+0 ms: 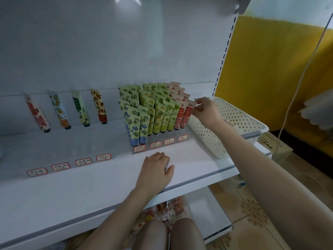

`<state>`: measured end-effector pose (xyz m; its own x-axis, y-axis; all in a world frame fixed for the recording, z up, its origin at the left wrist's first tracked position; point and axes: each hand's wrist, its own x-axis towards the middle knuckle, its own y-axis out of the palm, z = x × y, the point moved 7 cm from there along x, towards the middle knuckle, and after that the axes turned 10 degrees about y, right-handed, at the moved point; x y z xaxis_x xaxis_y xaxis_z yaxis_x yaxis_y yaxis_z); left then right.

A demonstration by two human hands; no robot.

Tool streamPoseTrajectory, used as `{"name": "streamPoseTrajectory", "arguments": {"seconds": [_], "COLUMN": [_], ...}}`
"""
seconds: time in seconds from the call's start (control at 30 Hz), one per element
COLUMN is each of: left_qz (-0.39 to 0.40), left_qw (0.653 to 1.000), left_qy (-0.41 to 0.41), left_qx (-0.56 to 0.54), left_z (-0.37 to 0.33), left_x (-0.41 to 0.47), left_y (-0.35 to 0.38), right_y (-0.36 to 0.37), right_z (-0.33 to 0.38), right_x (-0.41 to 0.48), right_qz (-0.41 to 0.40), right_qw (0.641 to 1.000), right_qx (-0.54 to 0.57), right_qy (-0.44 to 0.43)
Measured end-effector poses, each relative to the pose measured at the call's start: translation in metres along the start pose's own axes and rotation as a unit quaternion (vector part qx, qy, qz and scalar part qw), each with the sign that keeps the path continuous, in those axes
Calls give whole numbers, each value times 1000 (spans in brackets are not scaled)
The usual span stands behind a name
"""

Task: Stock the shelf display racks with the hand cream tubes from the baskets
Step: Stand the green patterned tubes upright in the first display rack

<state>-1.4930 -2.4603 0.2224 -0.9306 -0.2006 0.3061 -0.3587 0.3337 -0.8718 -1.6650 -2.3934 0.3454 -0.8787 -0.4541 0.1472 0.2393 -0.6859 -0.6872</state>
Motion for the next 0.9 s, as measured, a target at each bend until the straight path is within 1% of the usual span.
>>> {"name": "streamPoseTrajectory", "arguments": {"seconds": [0.1, 0.2, 0.3, 0.4, 0.53, 0.73, 0.9], "left_qz": [31, 9, -31, -55, -49, -17, 49], "left_qw": [999, 998, 998, 997, 995, 994, 992], "left_qy": [-25, -42, -7, 35, 70, 110, 116], "left_qx": [-22, -56, -55, -48, -43, -16, 25], "left_z": [0, -5, -24, -50, -81, -112, -125], "left_x": [-2, -1, 10, 27, 54, 94, 133], "left_y": [-2, -16, -38, -57, -67, -71, -54], "right_y": [-7, -28, -58, -86, -108, -112, -107], "right_z": [1, -1, -12, -32, -62, -87, -94], "right_x": [-8, -17, -20, -19, -18, -12, 5], "right_qz": [-14, -51, -84, -92, -77, -27, 9], "right_qw": [1000, 998, 996, 994, 992, 986, 981], "right_qx": [1, 19, -6, -42, -67, -116, -151], "right_qy": [-12, -8, 2, 28, 69, 121, 125]}}
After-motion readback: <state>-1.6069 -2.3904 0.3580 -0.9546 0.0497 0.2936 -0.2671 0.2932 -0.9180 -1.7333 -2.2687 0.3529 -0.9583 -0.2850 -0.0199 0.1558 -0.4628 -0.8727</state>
